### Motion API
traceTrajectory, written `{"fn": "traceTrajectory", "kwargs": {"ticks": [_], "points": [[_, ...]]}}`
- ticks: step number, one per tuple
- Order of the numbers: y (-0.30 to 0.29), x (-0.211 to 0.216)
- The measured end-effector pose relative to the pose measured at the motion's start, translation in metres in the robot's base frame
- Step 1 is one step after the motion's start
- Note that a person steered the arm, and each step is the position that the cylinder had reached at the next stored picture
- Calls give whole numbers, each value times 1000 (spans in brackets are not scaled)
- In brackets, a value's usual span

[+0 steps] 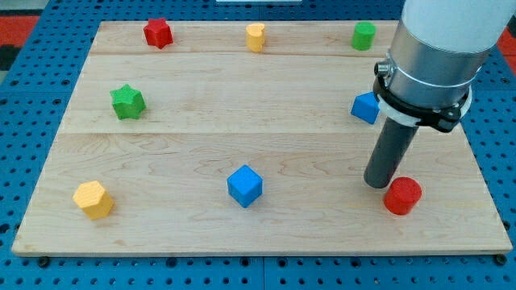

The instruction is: Slide the red circle towards the blue cube

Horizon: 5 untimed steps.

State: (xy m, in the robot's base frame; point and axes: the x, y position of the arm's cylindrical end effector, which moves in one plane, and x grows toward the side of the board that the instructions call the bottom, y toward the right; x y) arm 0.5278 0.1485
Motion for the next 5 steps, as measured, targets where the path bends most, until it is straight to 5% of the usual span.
{"fn": "traceTrajectory", "kwargs": {"ticks": [3, 5], "points": [[76, -25], [90, 58]]}}
